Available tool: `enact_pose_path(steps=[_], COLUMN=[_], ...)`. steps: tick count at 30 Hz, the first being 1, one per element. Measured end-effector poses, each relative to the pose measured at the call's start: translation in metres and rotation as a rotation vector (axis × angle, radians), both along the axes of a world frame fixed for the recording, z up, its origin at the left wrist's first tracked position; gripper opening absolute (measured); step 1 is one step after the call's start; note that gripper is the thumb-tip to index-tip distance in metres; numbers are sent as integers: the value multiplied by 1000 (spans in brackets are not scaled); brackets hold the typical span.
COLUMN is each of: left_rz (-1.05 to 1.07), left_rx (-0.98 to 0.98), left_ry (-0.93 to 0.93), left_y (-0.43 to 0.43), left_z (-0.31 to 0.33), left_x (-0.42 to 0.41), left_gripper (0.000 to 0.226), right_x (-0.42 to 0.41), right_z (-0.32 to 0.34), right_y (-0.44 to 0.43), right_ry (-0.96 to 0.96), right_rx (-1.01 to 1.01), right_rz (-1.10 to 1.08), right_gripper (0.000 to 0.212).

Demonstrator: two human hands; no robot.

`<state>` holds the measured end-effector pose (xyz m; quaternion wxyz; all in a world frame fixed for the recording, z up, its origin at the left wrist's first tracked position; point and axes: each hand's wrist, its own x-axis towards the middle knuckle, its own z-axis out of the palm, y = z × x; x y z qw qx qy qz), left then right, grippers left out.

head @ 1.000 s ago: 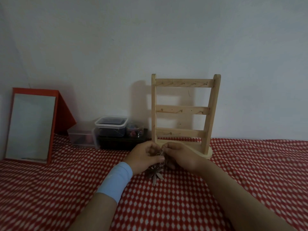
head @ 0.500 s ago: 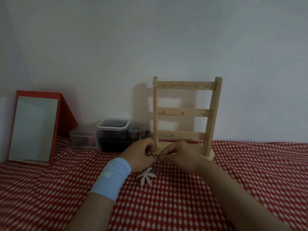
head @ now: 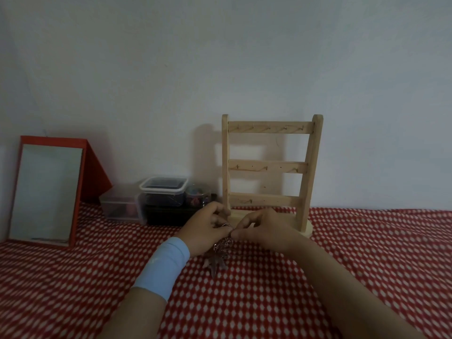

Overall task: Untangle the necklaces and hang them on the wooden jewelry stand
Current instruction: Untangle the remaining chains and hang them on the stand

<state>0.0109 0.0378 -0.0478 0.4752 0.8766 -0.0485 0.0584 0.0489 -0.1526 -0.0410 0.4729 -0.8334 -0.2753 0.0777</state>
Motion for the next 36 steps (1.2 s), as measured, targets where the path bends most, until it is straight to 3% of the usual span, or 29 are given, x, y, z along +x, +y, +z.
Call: enact_pose_path(steps=[7,14,20,24,26,29,36], left_rz=[-48,-32,164,98,87,108,58], left_rx=[-196,118,98,39,-1,50,222], left_ry=[-57,-154,-286,-256,-255,-238,-90], left_y=[3,8,-6,-14,-16,-12,-5], left_z=[10,12,18,21,21,22,28], left_x=[-5,-6,-9,-14,-15,-15,-14], left_gripper=[41,24,24,10,21,29,12], right_x=[-2,-5,-4,-2,-2,-2,-2], right_z=[7,10,8,6,5,4,2], right_y=[-3,-4,-5,-4,-3,-3,-1], right_ry=[117,362,462,475,489,538,560], right_rx=[-46,203,289,308,334,376,338], right_rz=[32,85,121,90,89,91,67], right_gripper=[13,32,24,23,23,28,27])
